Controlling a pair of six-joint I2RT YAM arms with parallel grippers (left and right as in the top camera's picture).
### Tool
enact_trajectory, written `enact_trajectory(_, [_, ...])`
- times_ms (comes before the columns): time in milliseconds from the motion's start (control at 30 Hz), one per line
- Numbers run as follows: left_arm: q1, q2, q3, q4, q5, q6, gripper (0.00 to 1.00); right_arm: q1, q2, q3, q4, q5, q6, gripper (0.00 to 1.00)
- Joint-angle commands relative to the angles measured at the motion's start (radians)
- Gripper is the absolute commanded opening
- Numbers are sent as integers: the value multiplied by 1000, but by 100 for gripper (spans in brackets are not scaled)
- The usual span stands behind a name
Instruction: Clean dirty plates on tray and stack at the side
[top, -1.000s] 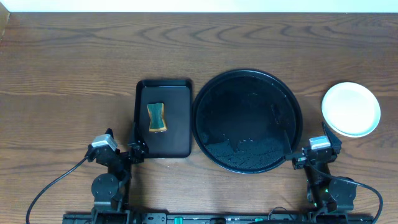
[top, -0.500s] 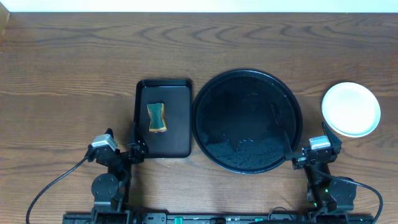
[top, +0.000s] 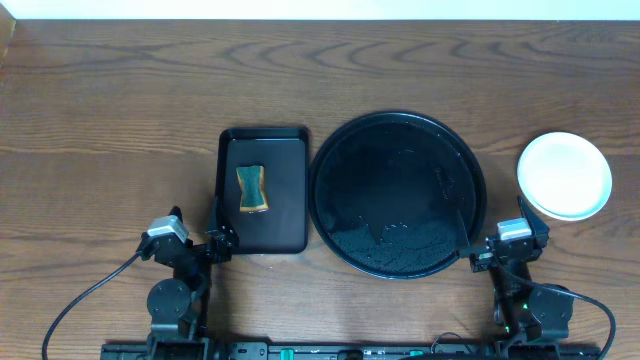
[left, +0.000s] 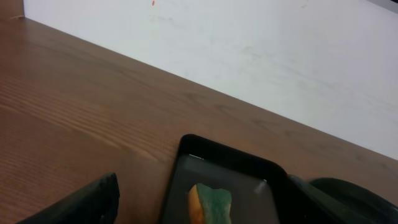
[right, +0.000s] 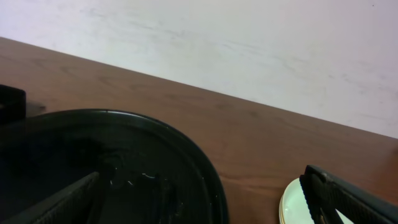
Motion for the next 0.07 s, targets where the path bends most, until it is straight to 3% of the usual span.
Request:
enact_trajectory(0, [4,-7,-12,-49,-10,23,84,3,-5,-1,-4,3,16,99])
enact_trajectory(33, [4,-7,-12,-49,-10,23,84,3,-5,-1,-4,3,16,99])
